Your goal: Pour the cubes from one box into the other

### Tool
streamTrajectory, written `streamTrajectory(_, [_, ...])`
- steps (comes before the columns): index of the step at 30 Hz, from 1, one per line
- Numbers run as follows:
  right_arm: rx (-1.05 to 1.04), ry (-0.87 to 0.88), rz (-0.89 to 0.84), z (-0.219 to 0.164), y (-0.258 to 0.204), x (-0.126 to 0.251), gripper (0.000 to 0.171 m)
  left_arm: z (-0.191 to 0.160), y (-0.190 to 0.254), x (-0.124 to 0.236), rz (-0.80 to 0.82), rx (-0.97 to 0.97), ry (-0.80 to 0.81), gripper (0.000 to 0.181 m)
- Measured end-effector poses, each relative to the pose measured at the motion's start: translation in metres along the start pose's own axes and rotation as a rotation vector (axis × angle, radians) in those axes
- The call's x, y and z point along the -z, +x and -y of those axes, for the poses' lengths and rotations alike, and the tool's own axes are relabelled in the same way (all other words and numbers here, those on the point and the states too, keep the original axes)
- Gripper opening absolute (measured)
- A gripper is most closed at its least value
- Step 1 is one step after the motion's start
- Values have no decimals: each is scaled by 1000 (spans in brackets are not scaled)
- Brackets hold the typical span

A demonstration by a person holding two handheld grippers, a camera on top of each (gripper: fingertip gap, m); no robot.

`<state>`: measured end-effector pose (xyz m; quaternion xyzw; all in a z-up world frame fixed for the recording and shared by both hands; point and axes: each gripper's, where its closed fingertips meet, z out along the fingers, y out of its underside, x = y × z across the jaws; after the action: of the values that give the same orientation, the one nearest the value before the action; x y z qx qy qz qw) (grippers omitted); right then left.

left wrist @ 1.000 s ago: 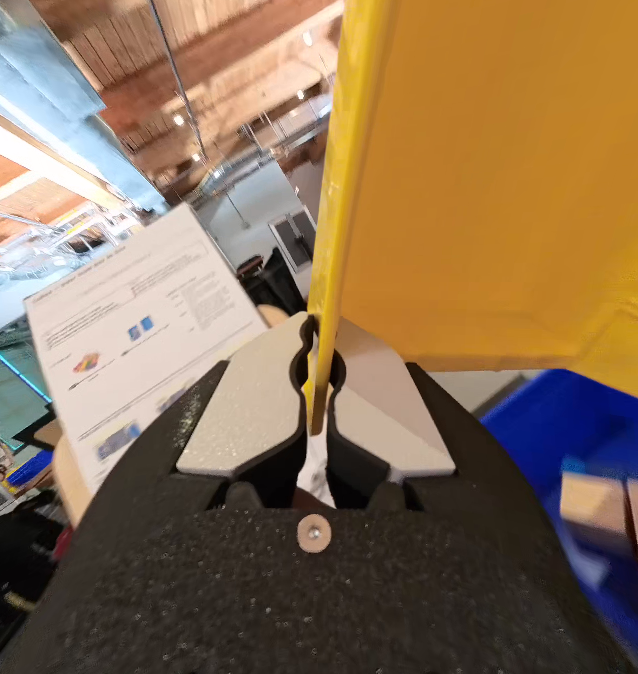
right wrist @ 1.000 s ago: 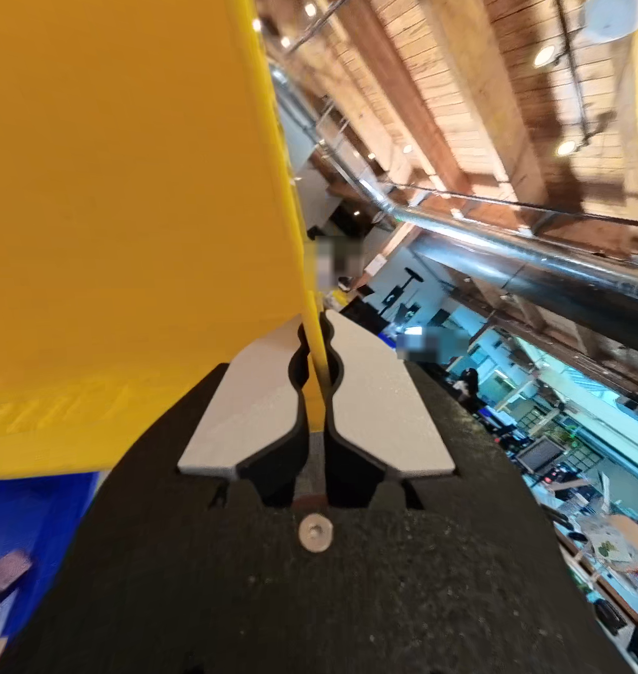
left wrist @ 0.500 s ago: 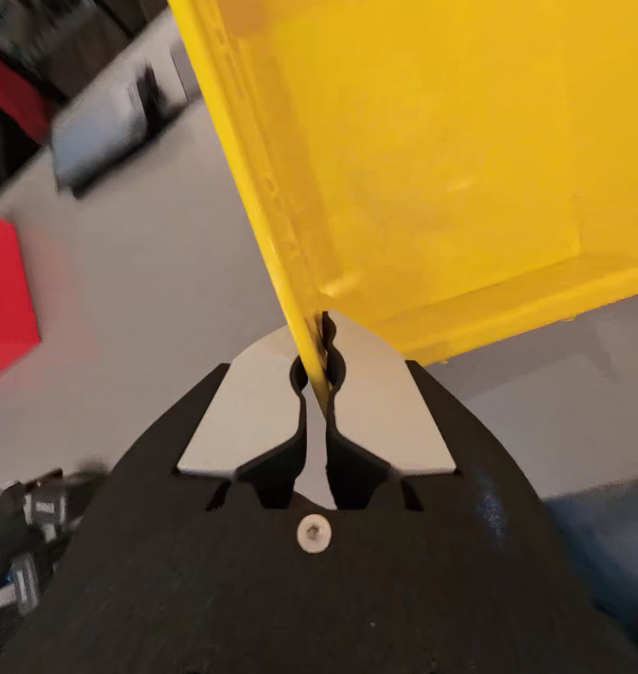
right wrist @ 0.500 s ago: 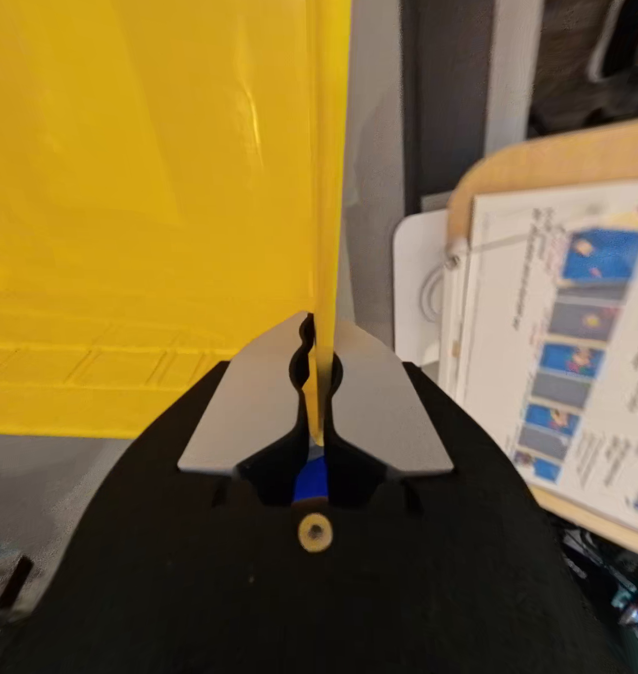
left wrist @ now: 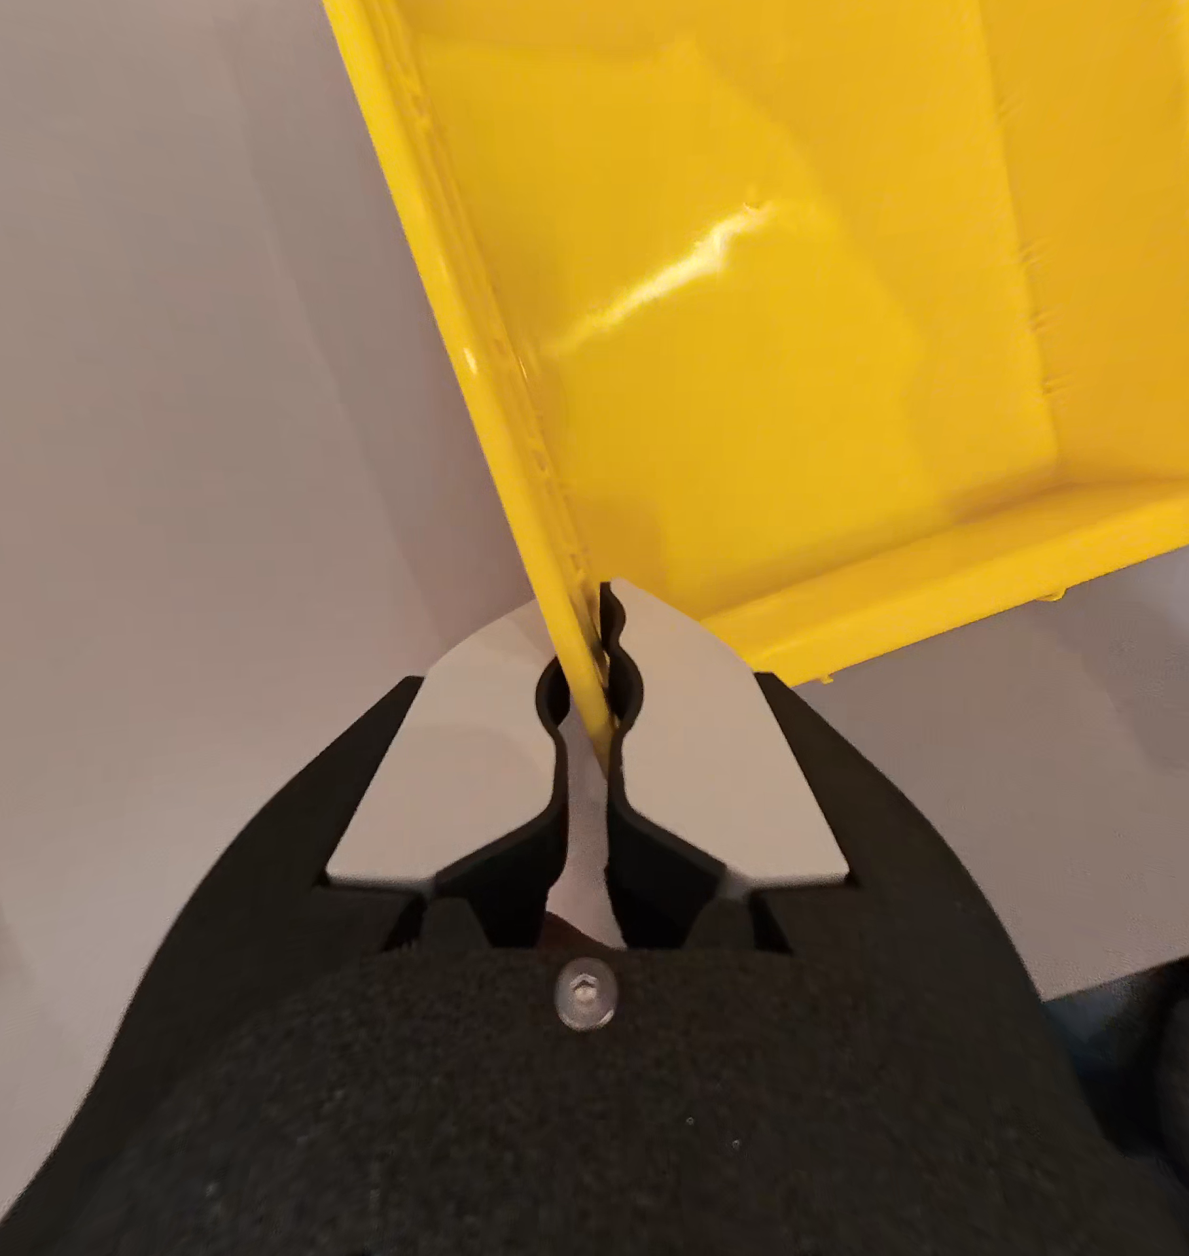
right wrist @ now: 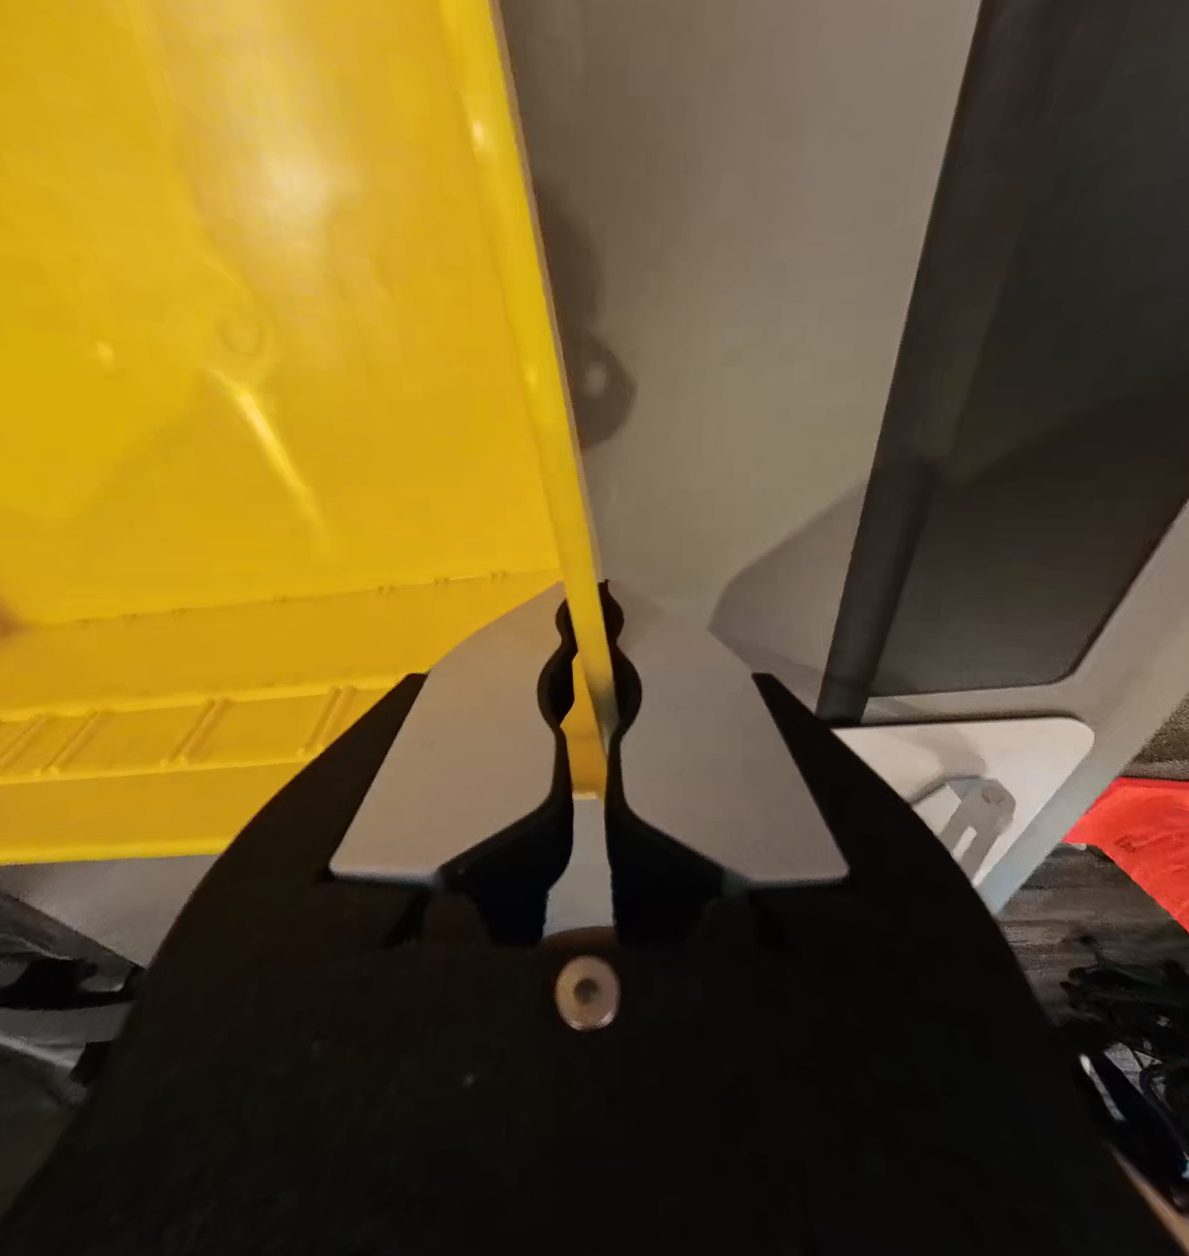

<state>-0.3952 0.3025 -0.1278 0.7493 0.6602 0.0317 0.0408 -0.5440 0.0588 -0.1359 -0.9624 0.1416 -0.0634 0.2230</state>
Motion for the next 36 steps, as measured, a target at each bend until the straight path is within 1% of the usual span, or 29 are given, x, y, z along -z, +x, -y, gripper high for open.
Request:
streamTrajectory(2, [8, -32, -12, -4, 4, -16, 6, 2, 5, -4, -48, 19, 10, 7])
streamTrajectory(3, [-10, -13, -15, -1, 4, -21, 8, 2, 6, -5, -60, 25, 15, 8])
streamTrajectory(4, [-22, 24, -45, 3, 7, -24, 13, 3, 6, -5, -61, 25, 20, 9])
streamTrajectory(6, [-36, 77, -114, 2, 10, -22, 20, 4, 6, -5, -59, 40, 37, 9])
streamTrajectory(8, [-71, 178, -213, -1, 16, -1, 33, 3, 5, -1, -47, 70, 54, 11])
streamTrajectory(10, [-108, 320, -329, -12, 19, 40, 33, 5, 2, 12, 4, 89, 92, 21])
streamTrajectory(12, [-117, 458, -443, -41, 10, 89, 33, 13, -3, 35, 85, 106, 171, 23])
streamTrajectory(14, [-149, 595, -483, -81, -12, 126, 33, 24, 4, 62, 141, 126, 267, 28])
streamTrajectory(16, [-211, 739, -418, -128, -48, 142, 33, 34, 28, 86, 120, 136, 369, 33])
streamTrajectory(17, [-258, 825, -359, -152, -69, 141, 33, 39, 44, 95, 96, 134, 419, 34])
streamTrajectory(19, [-399, 978, -290, -207, -103, 124, 42, 37, 85, 100, 31, 131, 488, 34])
streamTrajectory(20, [-467, 1002, -294, -240, -117, 107, 43, 33, 106, 96, 0, 142, 519, 34])
streamTrajectory(22, [-619, 1065, -369, -307, -143, 79, 43, 23, 139, 87, -17, 185, 596, 34])
streamTrajectory(24, [-731, 1183, -417, -365, -176, 60, 39, 8, 161, 78, 23, 250, 664, 33])
streamTrajectory(25, [-804, 1218, -410, -392, -191, 51, 37, -1, 172, 73, 32, 284, 673, 33])
streamTrajectory(27, [-941, 1241, -320, -439, -219, 35, 41, -21, 188, 66, 39, 347, 676, 33])
streamTrajectory(28, [-1010, 1281, -297, -461, -231, 31, 41, -29, 192, 64, 52, 365, 697, 34])
streamTrajectory(29, [-1075, 1326, -324, -486, -239, 26, 41, -36, 193, 64, 75, 377, 727, 34])
streamTrajectory(30, [-1144, 1334, -396, -513, -246, 15, 41, -43, 193, 62, 96, 382, 748, 33])
streamTrajectory(32, [-1255, 1272, -554, -561, -259, -17, 39, -48, 198, 59, 83, 361, 755, 33])
streamTrajectory(34, [-1294, 1124, -599, -590, -275, -46, 50, -44, 200, 61, 70, 340, 757, 33])
streamTrajectory(35, [-1324, 1086, -639, -604, -281, -49, 51, -41, 197, 63, 87, 332, 779, 33])
streamTrajectory(36, [-1331, 1095, -674, -613, -285, -45, 50, -40, 197, 63, 101, 322, 788, 33])
